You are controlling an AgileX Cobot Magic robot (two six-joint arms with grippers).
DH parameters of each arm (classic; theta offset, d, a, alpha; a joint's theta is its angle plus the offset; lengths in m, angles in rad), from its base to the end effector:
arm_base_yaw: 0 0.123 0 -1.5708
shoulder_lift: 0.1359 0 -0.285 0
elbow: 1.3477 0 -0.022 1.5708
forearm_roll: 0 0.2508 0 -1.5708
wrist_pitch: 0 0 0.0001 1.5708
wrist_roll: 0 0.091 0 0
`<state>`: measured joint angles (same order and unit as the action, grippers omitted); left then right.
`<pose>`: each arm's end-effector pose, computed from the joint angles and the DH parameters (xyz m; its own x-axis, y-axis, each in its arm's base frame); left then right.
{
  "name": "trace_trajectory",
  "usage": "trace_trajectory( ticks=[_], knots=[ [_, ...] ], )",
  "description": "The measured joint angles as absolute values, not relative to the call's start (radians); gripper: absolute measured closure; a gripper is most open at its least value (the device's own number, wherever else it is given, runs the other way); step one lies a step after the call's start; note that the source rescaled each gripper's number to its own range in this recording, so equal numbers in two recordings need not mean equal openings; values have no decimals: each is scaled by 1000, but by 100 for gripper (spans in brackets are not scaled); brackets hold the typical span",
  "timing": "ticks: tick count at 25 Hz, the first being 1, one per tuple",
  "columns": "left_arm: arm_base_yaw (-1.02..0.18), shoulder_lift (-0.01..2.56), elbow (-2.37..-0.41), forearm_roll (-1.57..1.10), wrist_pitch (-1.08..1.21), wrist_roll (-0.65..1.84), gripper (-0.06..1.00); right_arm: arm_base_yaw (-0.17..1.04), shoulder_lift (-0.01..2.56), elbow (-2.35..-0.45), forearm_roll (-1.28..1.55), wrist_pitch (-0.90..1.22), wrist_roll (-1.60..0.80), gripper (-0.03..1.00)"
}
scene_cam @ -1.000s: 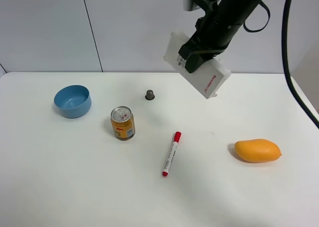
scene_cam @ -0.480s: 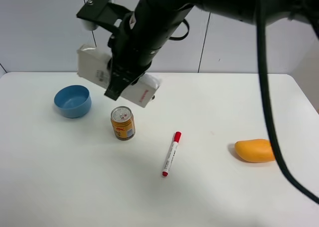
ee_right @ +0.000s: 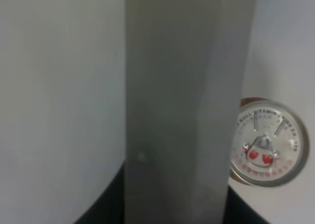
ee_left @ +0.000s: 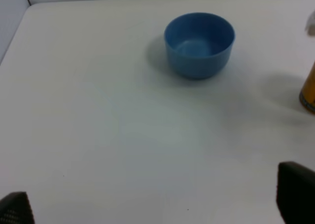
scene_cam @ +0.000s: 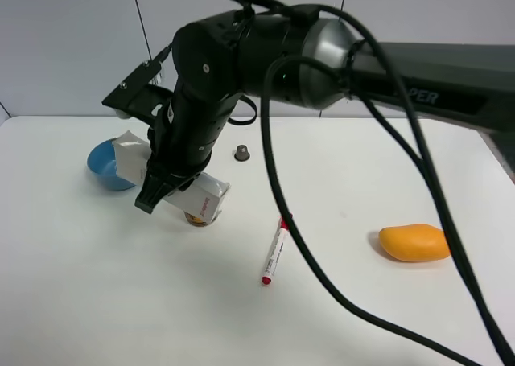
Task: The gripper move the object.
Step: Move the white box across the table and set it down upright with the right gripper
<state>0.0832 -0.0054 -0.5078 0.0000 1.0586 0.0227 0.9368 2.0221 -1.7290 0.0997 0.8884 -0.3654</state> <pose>-0.0065 -0.0005 0.2796 -0.4426 -0.0141 -0.8966 -0.0731 0.9971 0.0204 0.2607 0.3664 0.2500 -0.2564 -0.8499 -0.4603 -0.9435 0.3235 -0.0718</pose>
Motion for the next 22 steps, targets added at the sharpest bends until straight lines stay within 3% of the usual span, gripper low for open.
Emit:
trace_trajectory(
  ticks=[22],
  knots=[
    [83,-5,-508,0,1059,23,-6,983,2255,-1729,95,794,-380,96]
  ],
)
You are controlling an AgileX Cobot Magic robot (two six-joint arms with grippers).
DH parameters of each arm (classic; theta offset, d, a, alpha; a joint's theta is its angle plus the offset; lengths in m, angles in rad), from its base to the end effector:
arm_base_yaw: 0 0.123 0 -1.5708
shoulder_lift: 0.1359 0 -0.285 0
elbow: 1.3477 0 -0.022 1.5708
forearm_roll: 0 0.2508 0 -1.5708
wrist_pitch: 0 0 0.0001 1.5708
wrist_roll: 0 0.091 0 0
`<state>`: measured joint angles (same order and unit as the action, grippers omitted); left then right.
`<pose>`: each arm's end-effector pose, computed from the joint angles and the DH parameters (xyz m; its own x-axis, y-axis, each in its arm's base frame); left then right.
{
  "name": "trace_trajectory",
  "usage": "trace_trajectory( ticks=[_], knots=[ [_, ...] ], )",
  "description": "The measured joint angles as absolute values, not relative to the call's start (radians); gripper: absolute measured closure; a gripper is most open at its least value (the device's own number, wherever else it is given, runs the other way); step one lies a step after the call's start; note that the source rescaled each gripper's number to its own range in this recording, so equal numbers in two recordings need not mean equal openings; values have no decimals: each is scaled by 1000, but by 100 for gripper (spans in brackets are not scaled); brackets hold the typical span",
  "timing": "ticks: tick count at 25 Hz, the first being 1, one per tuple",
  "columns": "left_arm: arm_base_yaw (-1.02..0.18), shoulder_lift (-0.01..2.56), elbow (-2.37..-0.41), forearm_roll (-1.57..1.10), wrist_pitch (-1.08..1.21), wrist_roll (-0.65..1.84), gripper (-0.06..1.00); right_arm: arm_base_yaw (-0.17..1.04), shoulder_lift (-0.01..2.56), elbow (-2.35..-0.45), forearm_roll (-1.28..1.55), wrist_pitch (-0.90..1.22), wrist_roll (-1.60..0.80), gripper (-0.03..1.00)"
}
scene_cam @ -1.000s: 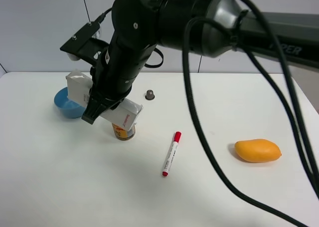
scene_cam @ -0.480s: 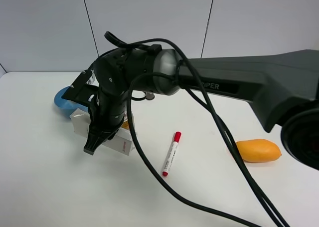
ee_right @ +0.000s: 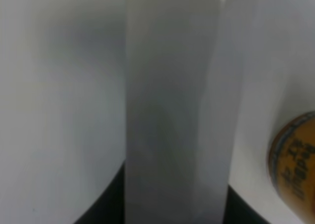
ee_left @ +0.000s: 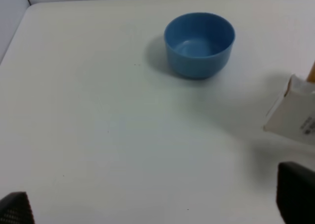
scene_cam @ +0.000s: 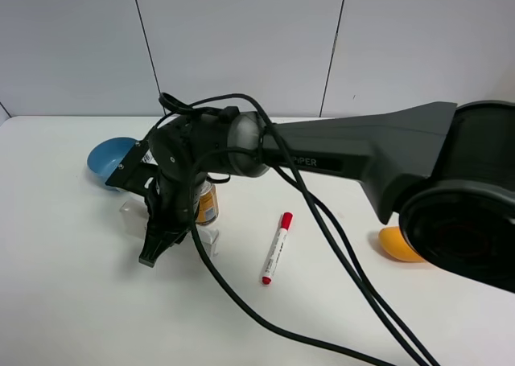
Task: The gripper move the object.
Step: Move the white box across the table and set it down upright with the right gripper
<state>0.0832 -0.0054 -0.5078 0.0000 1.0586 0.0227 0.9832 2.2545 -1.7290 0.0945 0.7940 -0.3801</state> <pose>-0.0065 -0.0005 0.2796 -0.4426 -0.0141 -0.8966 -0.0731 0.9971 0.0204 0.2582 0.3987 0.1454 -0.2369 -0.9111 -0.3374 -0.9630 0.2662 -0.0428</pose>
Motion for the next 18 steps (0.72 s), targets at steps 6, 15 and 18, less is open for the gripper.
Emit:
trace_trajectory(
  ticks=[6,15,18],
  knots=[
    [83,-5,-508,0,1059,23,-6,1000,2279,-1729,93,781,-380,96],
    [83,-5,-508,0,1059,23,-6,1000,2280,-1729,77,755,-380,96],
    [83,-5,-508,0,1059,23,-6,1000,2280,-1729,73,754,-380,96]
  ],
)
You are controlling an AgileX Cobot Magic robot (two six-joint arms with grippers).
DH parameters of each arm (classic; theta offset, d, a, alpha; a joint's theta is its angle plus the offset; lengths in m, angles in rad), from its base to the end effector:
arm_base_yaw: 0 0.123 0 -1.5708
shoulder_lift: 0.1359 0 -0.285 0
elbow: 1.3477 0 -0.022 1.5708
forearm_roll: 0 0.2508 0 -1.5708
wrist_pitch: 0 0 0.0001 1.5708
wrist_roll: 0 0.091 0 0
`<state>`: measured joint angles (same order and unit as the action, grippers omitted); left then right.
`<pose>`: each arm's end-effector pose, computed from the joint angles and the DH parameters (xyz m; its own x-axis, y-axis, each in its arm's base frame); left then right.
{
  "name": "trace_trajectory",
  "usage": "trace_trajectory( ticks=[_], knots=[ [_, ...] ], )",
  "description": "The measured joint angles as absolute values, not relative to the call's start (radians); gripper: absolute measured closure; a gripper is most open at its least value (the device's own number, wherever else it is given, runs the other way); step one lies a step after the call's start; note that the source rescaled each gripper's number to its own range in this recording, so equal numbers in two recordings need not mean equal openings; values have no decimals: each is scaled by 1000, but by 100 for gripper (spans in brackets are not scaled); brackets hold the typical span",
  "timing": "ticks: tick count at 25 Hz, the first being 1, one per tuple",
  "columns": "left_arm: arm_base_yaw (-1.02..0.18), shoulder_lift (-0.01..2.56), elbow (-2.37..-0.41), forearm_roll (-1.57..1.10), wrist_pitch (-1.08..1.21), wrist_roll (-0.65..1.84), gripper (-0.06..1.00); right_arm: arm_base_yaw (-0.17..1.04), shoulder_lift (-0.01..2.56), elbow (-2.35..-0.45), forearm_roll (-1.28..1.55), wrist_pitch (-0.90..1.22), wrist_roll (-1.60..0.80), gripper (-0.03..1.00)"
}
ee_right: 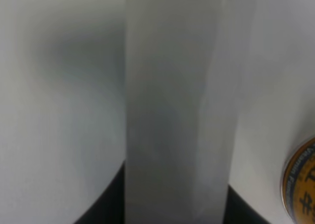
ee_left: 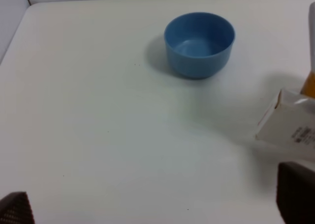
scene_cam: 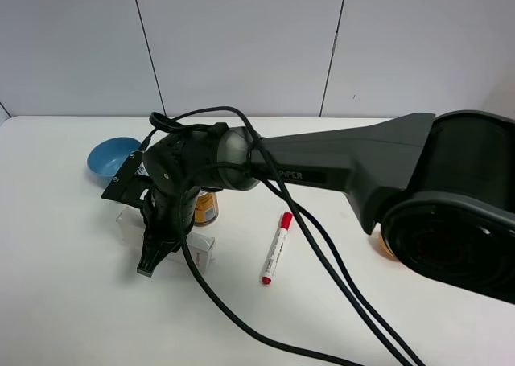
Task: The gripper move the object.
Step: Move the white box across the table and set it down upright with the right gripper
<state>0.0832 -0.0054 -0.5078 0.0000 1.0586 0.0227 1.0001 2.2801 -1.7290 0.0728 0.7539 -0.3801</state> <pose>-0.0065 -0.0005 0.2796 -0.4426 -0.0141 -0.8966 -0.0731 0.9971 0.0204 0.2548 0.4054 0.1343 -0.2069 -0.9161 -0.3436 -0.9675 0.2437 -0.0672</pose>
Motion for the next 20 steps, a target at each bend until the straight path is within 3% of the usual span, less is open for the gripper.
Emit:
trace_trajectory(
  ticks=[20],
  knots=[
    [83,-5,-508,0,1059,23,-6,1000,2280,-1729,47,800,-373,96]
  ],
)
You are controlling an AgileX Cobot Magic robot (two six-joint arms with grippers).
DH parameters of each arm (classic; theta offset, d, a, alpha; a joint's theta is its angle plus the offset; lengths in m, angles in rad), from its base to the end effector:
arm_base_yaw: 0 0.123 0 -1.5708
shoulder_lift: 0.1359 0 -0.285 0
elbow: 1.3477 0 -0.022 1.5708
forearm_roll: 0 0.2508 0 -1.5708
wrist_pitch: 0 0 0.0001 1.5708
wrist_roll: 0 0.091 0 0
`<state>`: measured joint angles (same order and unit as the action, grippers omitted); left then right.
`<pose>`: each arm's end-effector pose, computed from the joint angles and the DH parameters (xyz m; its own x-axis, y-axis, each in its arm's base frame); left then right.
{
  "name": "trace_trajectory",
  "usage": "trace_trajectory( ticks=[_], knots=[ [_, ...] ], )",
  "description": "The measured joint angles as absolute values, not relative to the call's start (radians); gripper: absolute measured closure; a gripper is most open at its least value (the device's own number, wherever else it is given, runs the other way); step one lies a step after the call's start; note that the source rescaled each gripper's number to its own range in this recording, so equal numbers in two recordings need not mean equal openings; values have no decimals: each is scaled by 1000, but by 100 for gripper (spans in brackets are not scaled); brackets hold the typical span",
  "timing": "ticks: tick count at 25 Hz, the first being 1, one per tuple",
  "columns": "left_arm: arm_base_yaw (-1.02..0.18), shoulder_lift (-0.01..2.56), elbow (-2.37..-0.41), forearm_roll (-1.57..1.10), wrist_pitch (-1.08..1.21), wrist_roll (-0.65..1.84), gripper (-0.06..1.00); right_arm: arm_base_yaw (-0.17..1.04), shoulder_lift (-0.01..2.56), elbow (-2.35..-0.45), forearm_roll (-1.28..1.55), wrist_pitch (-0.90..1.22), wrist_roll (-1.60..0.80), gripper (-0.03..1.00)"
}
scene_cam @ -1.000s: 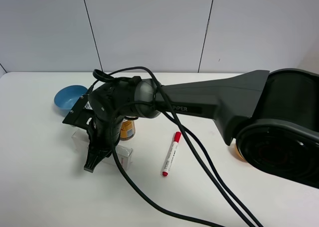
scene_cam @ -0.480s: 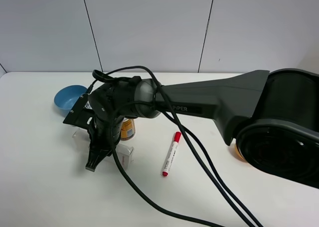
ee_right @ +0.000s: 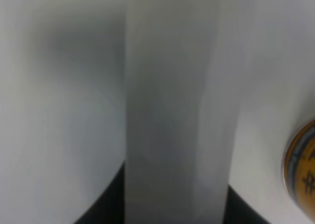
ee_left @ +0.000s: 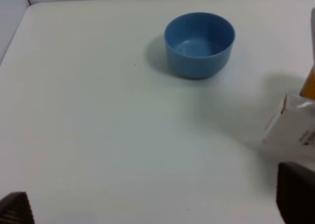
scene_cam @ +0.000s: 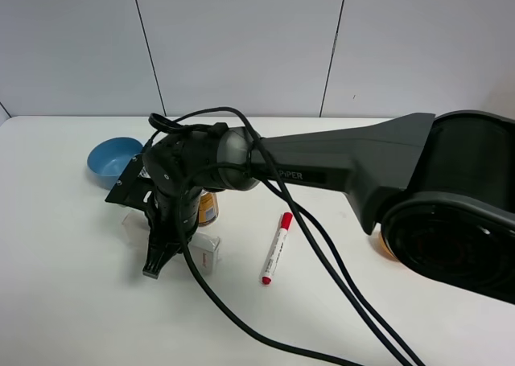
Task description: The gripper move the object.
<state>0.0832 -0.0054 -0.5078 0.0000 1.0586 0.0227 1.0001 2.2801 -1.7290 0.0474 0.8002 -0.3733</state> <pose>-0.0065 -0.0005 0.2796 -0.4426 -0.0141 -0.8966 -0.0731 0.9971 0.0204 0.2539 0.4012 0.1329 -0.2029 -0.9334 -0.2959 -0.9699 0.2331 -0.0704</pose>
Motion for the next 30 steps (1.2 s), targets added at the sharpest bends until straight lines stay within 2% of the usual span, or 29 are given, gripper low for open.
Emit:
trace_trajectory(
  ticks=[14,15,17,19,21,24,30],
  knots=[
    [83,-5,-508,0,1059,23,-6,1000,2279,-1729,59,807,-373,94],
    [83,-5,-508,0,1059,23,-6,1000,2278,-1729,59,812,-373,89],
    [83,-5,-508,0,1059,23,-6,1000,2269,-1729,59,814,-373,72],
    [83,-5,-508,0,1059,23,-6,1000,2254,-1729,59,815,-373,50],
    [83,-5,-508,0,1059,23,-6,1000,2237,-1729,59,815,-373,36],
    [83,-5,-508,0,1059,23,-6,1000,2218,-1729,61,816,-372,29],
    [83,-5,-508,0,1059,23,-6,1000,2216,-1729,60,821,-345,27]
  ],
)
